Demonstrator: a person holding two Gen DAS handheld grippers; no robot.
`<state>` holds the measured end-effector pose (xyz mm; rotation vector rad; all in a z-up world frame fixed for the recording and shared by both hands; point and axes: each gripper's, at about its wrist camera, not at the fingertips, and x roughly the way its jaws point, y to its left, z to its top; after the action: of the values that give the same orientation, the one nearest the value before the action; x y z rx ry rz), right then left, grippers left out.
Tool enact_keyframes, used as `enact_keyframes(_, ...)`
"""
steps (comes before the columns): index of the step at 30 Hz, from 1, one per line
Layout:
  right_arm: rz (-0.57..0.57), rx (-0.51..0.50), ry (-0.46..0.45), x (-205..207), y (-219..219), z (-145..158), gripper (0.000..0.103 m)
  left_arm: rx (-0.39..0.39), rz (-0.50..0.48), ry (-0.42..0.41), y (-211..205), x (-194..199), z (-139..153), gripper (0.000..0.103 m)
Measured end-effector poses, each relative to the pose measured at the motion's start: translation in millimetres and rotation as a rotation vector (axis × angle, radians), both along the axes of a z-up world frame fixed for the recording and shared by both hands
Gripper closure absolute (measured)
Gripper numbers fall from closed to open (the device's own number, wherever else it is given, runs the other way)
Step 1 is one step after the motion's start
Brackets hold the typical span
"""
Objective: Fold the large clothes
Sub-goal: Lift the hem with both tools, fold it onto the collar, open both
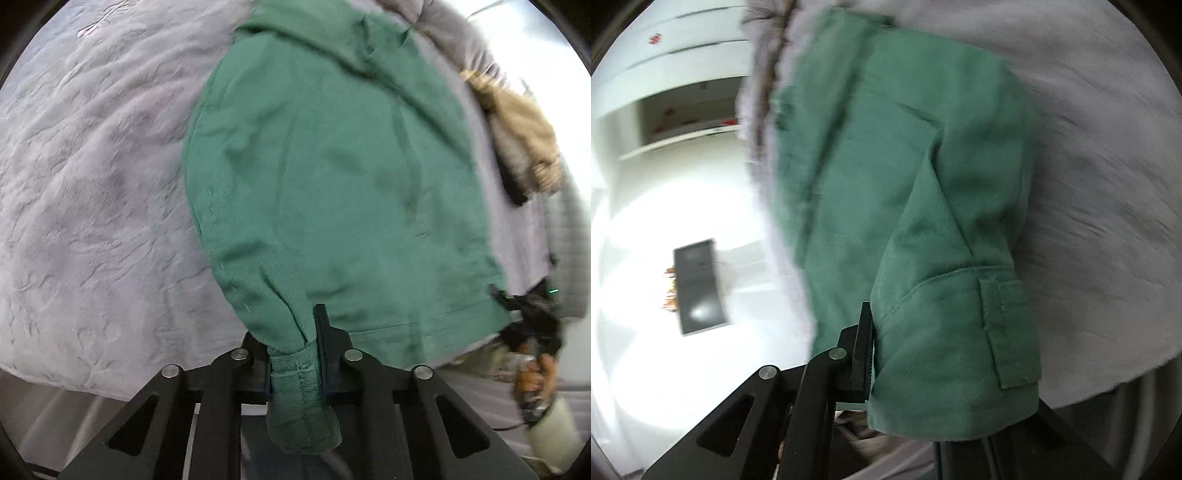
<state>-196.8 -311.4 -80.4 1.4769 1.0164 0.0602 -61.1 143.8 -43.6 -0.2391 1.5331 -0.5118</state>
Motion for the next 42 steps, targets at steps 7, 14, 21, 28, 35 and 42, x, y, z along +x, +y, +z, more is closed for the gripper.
enact_keyframes(7,0.049,0.005,-0.166,86.9,-31.3,53.0,0.093,-0.216,0.181,-0.105,-4.1,57.5,77.3,0.088)
enact_keyframes(14,0.121,-0.063,-0.248,211.5,-91.5,78.8,0.093,-0.231,0.283,-0.284,-42.3,161.5,122.2,0.088)
enact_keyframes(21,0.151,-0.132,-0.175,319.9,-127.6,38.4,0.093,-0.148,0.354,-0.362,-85.4,265.8,111.2,0.088)
enact_keyframes(28,0.113,-0.162,-0.053,383.9,-133.1,-36.4,0.093,0.007,0.319,-0.320,-124.4,350.9,32.3,0.088)
enact_keyframes(35,0.102,-0.154,-0.067,383.5,-136.4,-44.9,0.085,0.050,0.316,-0.297,-121.5,367.4,-5.9,0.072)
enact_keyframes(42,0.110,-0.358,-0.163,375.5,-144.7,12.9,0.032,0.117,0.362,-0.483,-99.8,357.6,53.2,0.027)
